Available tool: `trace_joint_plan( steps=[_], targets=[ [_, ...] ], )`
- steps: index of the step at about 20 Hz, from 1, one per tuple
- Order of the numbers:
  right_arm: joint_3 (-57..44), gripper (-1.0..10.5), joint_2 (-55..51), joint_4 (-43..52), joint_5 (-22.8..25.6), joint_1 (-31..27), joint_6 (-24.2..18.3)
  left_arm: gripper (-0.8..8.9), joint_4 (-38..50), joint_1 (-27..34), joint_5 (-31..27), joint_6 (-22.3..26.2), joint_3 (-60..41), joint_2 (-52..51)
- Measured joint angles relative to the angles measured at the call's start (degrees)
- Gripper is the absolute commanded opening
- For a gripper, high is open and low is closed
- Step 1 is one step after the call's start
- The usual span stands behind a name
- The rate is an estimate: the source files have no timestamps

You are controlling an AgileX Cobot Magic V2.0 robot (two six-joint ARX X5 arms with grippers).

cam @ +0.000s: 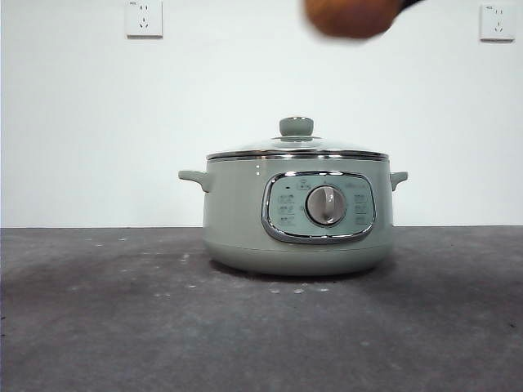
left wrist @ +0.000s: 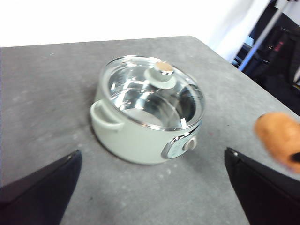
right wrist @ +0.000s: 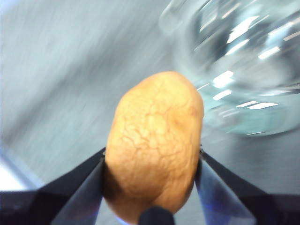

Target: Pick up the potato,open the lid,put the potato in the pot,close the lid

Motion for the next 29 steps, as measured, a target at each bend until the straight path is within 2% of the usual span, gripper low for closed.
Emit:
trace_joint_plan(
  steps=[5, 11, 13, 19, 24, 29],
  targets=[
    [1.9, -0.1, -9.1, -8.2, 8.5, 0.0, -0.6, 6.06, 2.3, -10.3, -7.0, 2.0, 9.7, 13.3],
    [10.3, -0.1, -10.5, -18.1, 17.7, 0.0, -3.4, 6.06, 12.2, -20.8, -13.6, 5.2, 19.7, 30.8],
    [14.0, -0.1, -10.5, -20.1, 18.6, 0.0, -4.3, 6.06, 14.4, -22.7, -15.3, 6.4, 22.4, 36.6],
    [22.9, -0.1, -10.8, -26.2, 21.3, 0.0, -5.8, 6.06, 19.5, -25.2, -18.6, 9.5, 27.7, 49.7],
    [25.0, -0.1, -10.8, -30.3, 23.5, 0.0, -6.0, 6.06, 23.7, -25.3, -18.7, 9.7, 27.7, 53.9],
    [25.0, -0.1, -10.8, -31.6, 23.7, 0.0, -6.0, 6.06, 27.4, -25.3, -18.8, 10.0, 27.7, 56.6]
  ],
)
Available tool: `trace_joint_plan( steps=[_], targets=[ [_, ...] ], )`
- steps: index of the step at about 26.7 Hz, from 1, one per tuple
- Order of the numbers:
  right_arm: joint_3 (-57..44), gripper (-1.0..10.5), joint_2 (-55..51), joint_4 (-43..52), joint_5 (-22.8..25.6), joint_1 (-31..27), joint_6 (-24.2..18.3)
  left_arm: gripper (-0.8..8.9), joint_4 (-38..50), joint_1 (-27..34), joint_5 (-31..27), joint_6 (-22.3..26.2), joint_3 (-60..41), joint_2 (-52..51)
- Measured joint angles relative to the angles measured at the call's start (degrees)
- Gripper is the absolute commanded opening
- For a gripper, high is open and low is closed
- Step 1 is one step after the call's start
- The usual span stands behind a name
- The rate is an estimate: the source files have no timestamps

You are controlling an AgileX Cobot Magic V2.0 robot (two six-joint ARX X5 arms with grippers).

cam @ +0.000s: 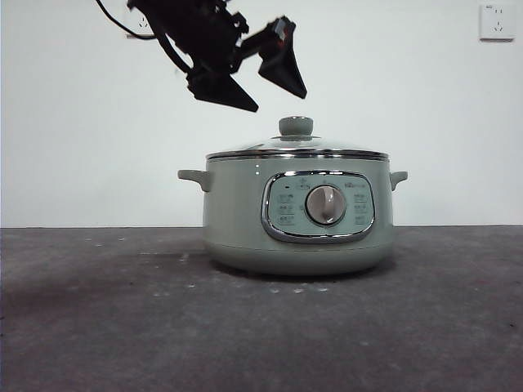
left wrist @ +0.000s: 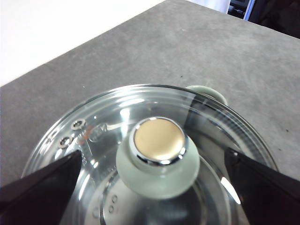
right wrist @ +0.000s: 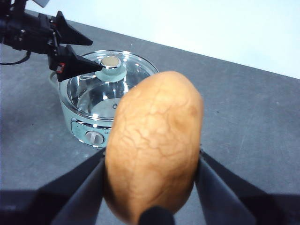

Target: Pick up the potato,open the lid,put the potato in the pot,close the lid

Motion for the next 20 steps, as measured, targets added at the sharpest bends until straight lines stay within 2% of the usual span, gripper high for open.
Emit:
trace_joint_plan(
  steps=[20],
  targets=[
    [0.0, -0.1, 0.0, 0.0, 1.5, 0.0, 0.0, 5.93, 8.5, -0.7, 0.0, 0.0, 0.0, 5.4]
  ],
)
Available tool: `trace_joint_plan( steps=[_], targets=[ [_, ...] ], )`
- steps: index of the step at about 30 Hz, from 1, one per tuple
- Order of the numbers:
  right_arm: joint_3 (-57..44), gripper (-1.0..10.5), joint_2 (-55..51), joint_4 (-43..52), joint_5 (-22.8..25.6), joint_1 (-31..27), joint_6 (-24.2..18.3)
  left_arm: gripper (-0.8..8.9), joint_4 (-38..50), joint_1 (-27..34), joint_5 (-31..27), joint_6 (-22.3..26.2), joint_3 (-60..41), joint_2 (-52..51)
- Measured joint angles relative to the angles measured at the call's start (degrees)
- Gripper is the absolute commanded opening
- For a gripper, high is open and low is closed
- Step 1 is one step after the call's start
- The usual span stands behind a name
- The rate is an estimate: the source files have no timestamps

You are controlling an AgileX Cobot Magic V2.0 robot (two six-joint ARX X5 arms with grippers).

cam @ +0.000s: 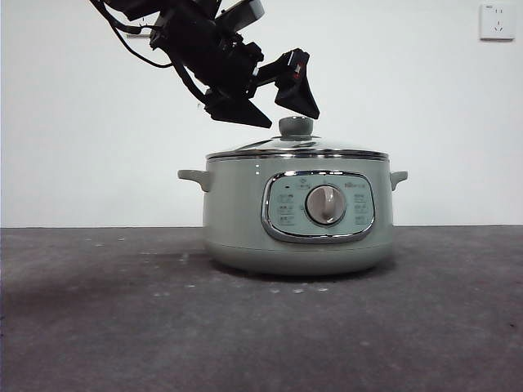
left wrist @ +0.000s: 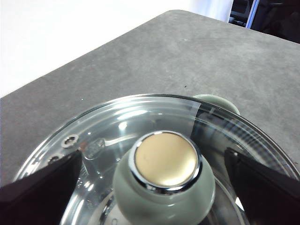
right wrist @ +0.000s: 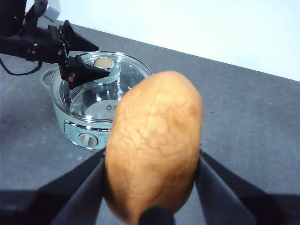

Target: Pick up the potato,open the lid,put the potato in the pot,close the lid

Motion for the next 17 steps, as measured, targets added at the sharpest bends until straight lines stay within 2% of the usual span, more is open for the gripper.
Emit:
trace_joint_plan(
  steps=[8, 10, 12, 17],
  targets=[
    [0.0, -0.1, 0.0, 0.1, 0.7, 0.0, 0.0, 5.87, 0.9, -0.7, -0.2, 0.4, 0.0, 2.6],
    [0.0, -0.1, 0.0, 0.0, 1.1, 0.0, 0.0, 5.13, 0.9, -0.7, -0.2, 0.4, 0.0, 2.6],
    [0.0, -0.1, 0.0, -0.2, 1.2, 0.0, 0.0, 3.93, 0.9, -0.7, -0.3, 0.4, 0.0, 2.6],
    [0.0, -0.1, 0.0, -0.2, 1.3, 0.0, 0.0, 2.56, 0.9, -0.7, -0.1, 0.4, 0.0, 2.6]
  ],
)
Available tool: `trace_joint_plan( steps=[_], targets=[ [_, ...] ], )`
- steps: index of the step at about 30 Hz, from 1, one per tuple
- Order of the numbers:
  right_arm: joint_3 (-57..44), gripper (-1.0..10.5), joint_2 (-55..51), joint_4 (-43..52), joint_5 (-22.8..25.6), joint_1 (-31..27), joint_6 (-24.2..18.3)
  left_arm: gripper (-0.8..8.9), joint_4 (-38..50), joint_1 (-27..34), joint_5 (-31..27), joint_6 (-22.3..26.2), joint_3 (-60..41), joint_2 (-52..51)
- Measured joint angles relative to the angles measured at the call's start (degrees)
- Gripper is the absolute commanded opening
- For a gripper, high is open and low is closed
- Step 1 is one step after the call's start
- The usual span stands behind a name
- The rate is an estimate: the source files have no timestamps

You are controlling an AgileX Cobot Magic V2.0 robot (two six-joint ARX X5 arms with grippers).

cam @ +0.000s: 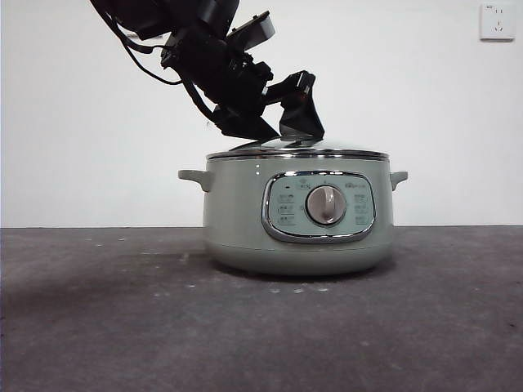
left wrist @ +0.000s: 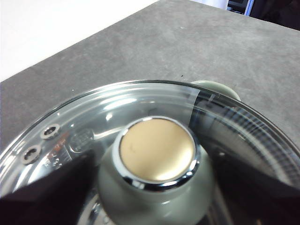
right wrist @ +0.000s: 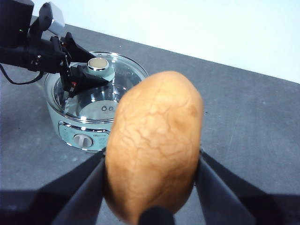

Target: Pick up the potato,open the lid,put the potato in the pot,close the lid

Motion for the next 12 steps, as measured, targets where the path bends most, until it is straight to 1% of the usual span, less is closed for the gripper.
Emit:
trace_joint_plan(
  steps=[9, 12],
  targets=[
    [0.0, -0.1, 0.0, -0.2, 0.0, 0.0, 0.0, -0.12, -0.6, 0.0, 0.2, -0.2, 0.8, 0.0],
    [0.0, -0.1, 0.0, -0.3, 0.0, 0.0, 0.0, -0.08, -1.4, 0.0, 0.2, -0.2, 1.3, 0.0]
  ],
)
